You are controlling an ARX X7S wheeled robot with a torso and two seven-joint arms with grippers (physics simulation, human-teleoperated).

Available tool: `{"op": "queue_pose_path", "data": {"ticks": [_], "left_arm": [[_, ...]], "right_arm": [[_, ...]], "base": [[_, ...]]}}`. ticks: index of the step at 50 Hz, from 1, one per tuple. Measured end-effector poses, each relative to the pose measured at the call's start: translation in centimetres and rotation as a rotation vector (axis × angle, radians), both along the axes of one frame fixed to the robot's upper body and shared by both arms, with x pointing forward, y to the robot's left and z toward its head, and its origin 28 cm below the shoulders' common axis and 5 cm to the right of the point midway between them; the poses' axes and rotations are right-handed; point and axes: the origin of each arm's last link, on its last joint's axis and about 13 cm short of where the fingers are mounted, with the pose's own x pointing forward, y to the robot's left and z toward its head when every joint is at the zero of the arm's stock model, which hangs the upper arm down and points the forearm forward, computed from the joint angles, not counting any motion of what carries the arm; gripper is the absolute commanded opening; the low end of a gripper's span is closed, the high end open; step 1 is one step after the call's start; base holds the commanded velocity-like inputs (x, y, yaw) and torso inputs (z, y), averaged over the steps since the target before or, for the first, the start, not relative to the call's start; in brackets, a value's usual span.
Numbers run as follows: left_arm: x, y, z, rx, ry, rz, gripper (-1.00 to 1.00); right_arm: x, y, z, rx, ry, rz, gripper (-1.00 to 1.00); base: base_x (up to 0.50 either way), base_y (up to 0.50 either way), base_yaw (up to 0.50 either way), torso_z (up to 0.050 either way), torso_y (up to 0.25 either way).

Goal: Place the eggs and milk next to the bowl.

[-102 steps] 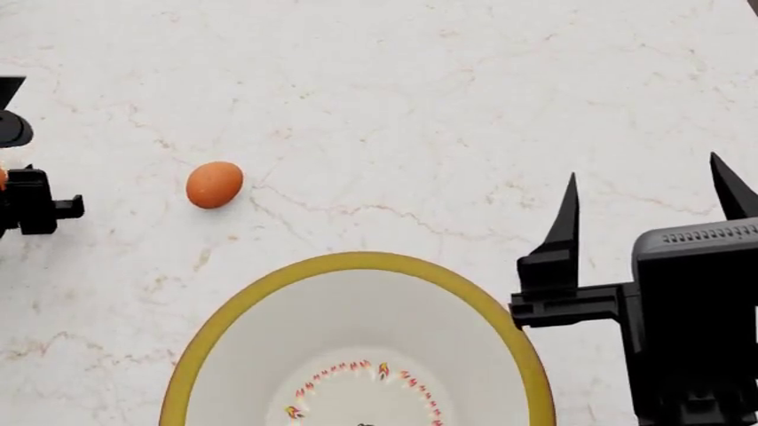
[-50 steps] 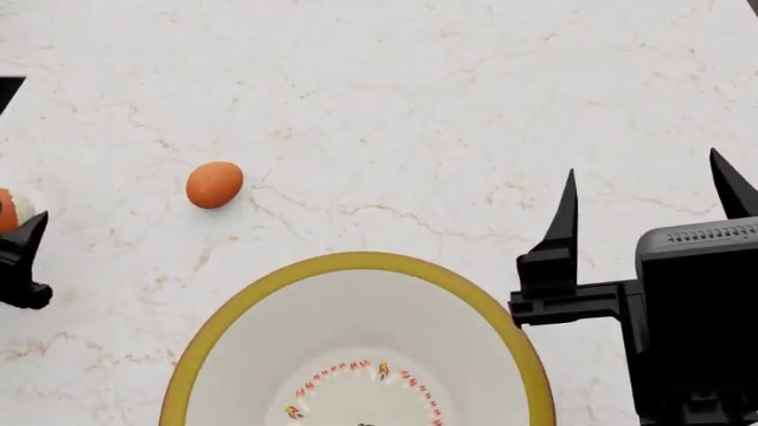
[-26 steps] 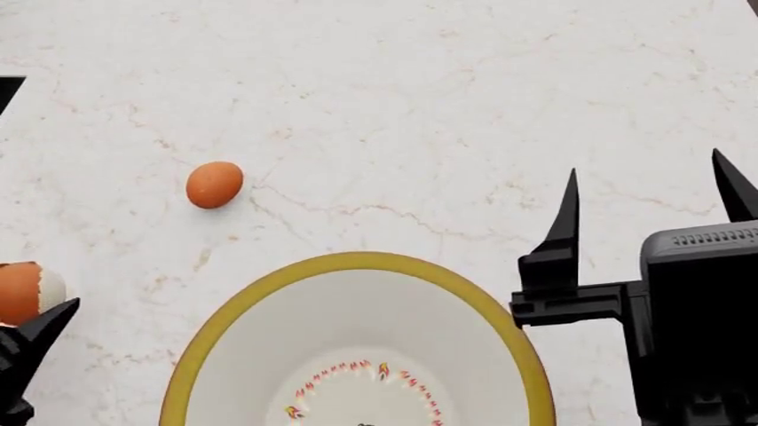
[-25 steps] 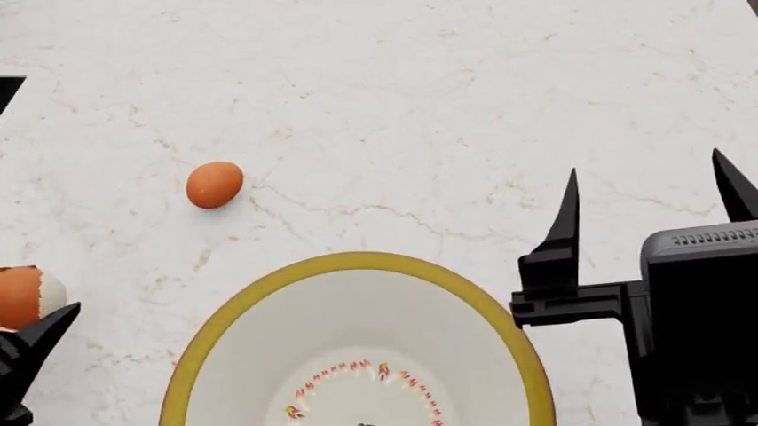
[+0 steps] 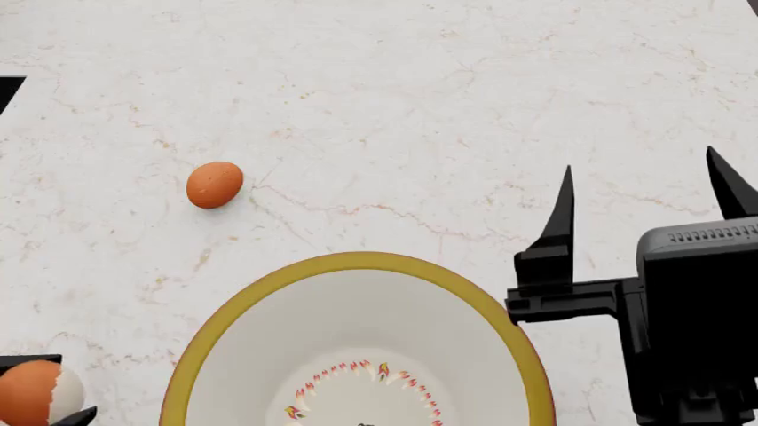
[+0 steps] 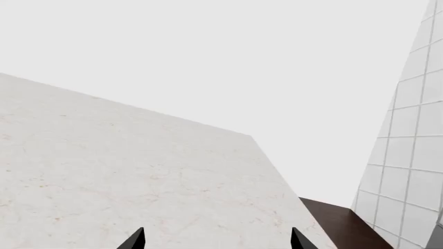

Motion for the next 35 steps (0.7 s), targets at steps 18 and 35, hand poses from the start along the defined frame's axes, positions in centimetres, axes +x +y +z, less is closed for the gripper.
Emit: {"op": "queue_pose_path", "data": {"ticks": [18, 35], "left_arm": [[-1.2, -1.7, -0.3, 0.012, 0.033, -0.128, -1.0], [-1.3, -2.5, -0.6, 0.023, 0.064, -0.197, -1.0]], "right_arm": [[-0.3, -0.1, 0.0, 0.004, -0.003, -0.002, 1.0], [-0.3, -0.2, 0.0, 0.006, -0.004, -0.008, 1.0]], "base": [[0.0, 0.0, 0.0, 0.0, 0.0], [0.0, 0.0, 0.0, 0.0, 0.0]]}}
